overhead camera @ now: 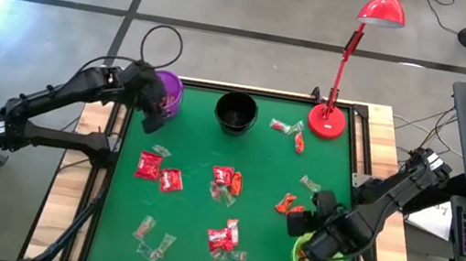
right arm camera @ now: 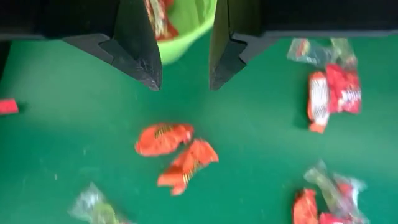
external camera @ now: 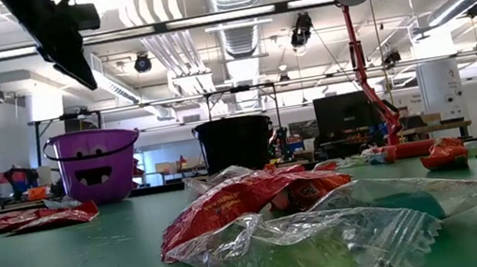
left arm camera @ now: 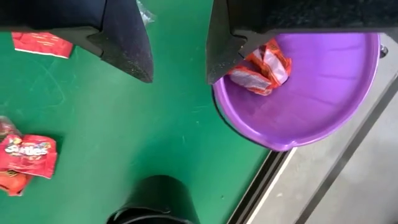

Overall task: Sort candy
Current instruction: Put the red candy into the green bucket

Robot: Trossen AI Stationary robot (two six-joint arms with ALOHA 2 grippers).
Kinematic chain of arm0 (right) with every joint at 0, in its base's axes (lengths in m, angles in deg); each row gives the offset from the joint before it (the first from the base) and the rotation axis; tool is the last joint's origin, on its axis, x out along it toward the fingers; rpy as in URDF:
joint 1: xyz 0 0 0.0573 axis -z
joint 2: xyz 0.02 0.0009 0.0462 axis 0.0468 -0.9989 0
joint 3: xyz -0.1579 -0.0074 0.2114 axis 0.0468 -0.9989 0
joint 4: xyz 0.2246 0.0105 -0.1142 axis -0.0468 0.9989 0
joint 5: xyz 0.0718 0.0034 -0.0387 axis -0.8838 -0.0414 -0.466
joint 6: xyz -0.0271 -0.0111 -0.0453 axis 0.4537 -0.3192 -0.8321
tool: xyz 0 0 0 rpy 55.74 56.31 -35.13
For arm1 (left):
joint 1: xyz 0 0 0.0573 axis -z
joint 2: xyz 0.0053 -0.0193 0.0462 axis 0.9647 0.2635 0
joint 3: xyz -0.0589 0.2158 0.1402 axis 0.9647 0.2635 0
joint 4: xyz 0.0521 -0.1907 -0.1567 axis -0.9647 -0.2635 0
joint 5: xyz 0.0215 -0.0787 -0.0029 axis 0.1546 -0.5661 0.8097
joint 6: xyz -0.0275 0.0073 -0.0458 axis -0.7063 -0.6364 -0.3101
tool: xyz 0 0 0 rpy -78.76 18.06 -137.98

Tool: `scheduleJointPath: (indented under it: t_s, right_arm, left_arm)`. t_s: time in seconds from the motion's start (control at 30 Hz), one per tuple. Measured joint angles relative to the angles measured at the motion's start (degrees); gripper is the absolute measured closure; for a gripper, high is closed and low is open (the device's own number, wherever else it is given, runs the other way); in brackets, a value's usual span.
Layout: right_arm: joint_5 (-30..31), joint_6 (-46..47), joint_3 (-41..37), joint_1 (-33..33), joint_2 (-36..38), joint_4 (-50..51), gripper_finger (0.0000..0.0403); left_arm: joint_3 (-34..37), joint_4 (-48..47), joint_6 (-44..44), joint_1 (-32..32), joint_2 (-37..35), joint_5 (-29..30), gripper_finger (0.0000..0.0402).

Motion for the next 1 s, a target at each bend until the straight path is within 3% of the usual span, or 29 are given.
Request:
scheduleJointPath:
  t_s: [0.27,0.5,0.7,1.0]
  right_arm:
    - [1.4,-8.5,0.0,5.3,0.0,0.2,0.0278]
    - [7.8,-16.4,0.0,10.1,0.1,0.2,0.0279]
    - [8.2,-22.8,0.0,14.2,0.6,0.5,0.0275]
    - [12.1,-32.5,0.0,20.1,5.0,2.0,0.0273]
  left_arm:
    - [-8.8,-5.0,-2.7,4.1,-0.1,-3.6,0.0235]
    - [-14.4,-6.4,-6.1,5.7,0.9,-5.1,0.0226]
    - [-12.6,-4.9,-10.2,8.4,2.3,-12.1,0.0235]
    - [-6.6,3.6,-14.6,19.5,7.6,-12.3,0.024]
